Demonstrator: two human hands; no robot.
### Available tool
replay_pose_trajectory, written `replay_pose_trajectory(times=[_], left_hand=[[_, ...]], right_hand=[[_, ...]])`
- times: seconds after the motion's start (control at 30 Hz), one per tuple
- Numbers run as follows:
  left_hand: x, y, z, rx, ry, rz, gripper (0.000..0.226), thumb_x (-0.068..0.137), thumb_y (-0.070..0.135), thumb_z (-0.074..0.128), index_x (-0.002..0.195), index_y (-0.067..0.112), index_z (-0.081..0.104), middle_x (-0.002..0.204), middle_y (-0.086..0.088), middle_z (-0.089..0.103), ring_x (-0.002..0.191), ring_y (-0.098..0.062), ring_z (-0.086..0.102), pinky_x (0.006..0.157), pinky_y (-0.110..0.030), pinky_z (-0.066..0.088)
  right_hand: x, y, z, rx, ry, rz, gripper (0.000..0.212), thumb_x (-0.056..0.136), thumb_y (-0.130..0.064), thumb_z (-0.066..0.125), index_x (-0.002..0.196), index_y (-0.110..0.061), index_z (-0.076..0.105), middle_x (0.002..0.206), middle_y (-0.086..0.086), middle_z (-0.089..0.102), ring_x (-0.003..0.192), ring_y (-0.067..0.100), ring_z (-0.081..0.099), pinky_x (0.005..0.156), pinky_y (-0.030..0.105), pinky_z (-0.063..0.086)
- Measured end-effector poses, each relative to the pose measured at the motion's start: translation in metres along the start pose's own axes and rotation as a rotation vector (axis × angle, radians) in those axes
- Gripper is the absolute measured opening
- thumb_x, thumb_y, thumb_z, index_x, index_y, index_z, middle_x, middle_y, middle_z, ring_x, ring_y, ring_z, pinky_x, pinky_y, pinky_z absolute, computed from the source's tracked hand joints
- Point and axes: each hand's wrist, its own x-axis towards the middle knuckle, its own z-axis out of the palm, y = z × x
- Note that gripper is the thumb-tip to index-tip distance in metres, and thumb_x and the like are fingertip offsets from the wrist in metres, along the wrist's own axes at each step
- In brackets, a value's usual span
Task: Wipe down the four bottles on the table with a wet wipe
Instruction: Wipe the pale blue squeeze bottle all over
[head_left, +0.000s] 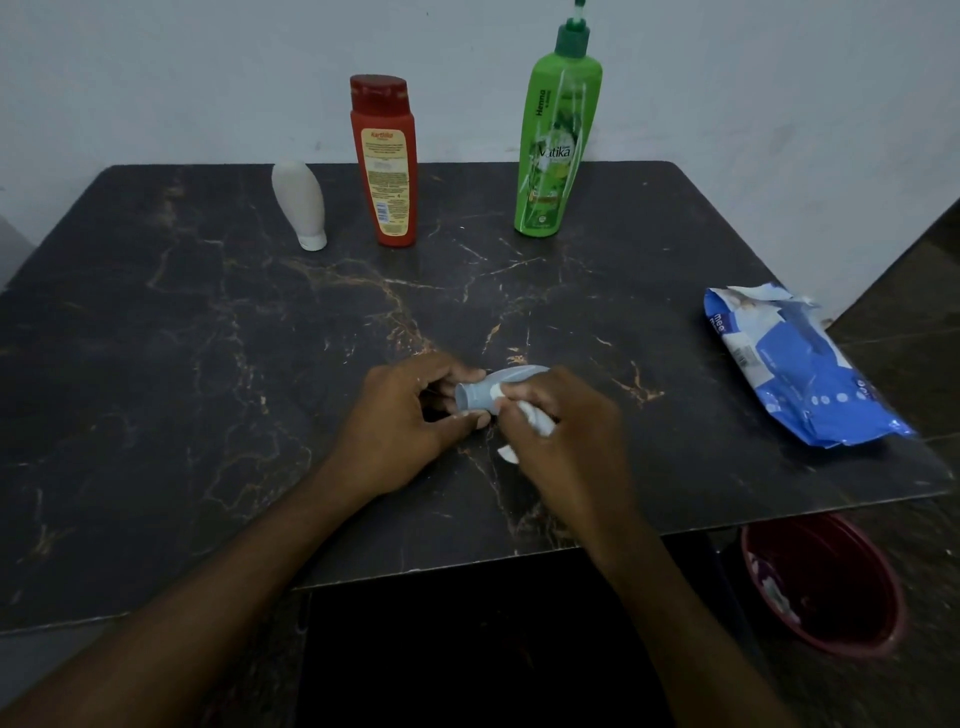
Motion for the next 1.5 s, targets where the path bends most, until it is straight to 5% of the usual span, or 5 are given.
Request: replay_pose_trajectory(times=[0.3,0.5,1.1,1.23,1.5], left_hand=[[0.0,-0.002,0.001,0.028,0.002,0.032,0.036,0.075,0.015,0.089,0.108,0.016,0.074,0.103,0.005,0.074,0.087,-0.011,0.072,0.08,-0.033,0.061],[0.0,-0.001,0.0,0.063,0.003,0.055,0.036,0.075,0.014,0.09,0.106,0.015,0.073,0.1,0.006,0.073,0.087,-0.008,0.071,0.08,-0.032,0.06],[-0.001,-0.002,0.0,0.111,-0.001,0.095,0.034,0.075,0.015,0.091,0.102,0.016,0.071,0.095,0.005,0.071,0.085,-0.009,0.069,0.077,-0.034,0.058],[-0.001,-0.002,0.0,0.106,-0.01,0.096,0.034,0.075,0.016,0.09,0.104,0.017,0.071,0.098,0.006,0.071,0.086,-0.009,0.069,0.077,-0.031,0.058],[-0.002,0.0,0.001,0.1,-0.014,0.109,0.03,0.077,0.011,0.087,0.1,0.014,0.069,0.095,0.003,0.071,0.084,-0.009,0.069,0.076,-0.03,0.058]], right_hand=[[0.016,0.034,-0.025,-0.106,0.07,0.165,0.011,0.091,-0.024,0.069,0.091,-0.014,0.072,0.086,-0.006,0.066,0.075,0.008,0.065,0.073,0.038,0.058],[-0.002,-0.004,0.0,-0.091,0.021,0.021,0.014,0.089,-0.013,0.068,0.102,-0.012,0.074,0.1,-0.001,0.068,0.086,0.006,0.064,0.079,0.014,0.051],[0.011,0.001,-0.003,-0.163,-0.039,-0.09,0.016,0.091,-0.015,0.066,0.104,-0.016,0.074,0.093,-0.002,0.063,0.078,0.003,0.056,0.07,0.009,0.045],[0.027,0.024,-0.012,-0.255,0.029,0.025,0.014,0.091,-0.018,0.066,0.099,-0.01,0.074,0.093,0.006,0.067,0.076,0.007,0.054,0.072,0.025,0.054],[0.001,-0.007,0.006,-0.13,-0.082,-0.105,0.017,0.094,-0.017,0.061,0.107,-0.016,0.073,0.101,-0.005,0.064,0.089,0.005,0.059,0.075,0.01,0.044]])
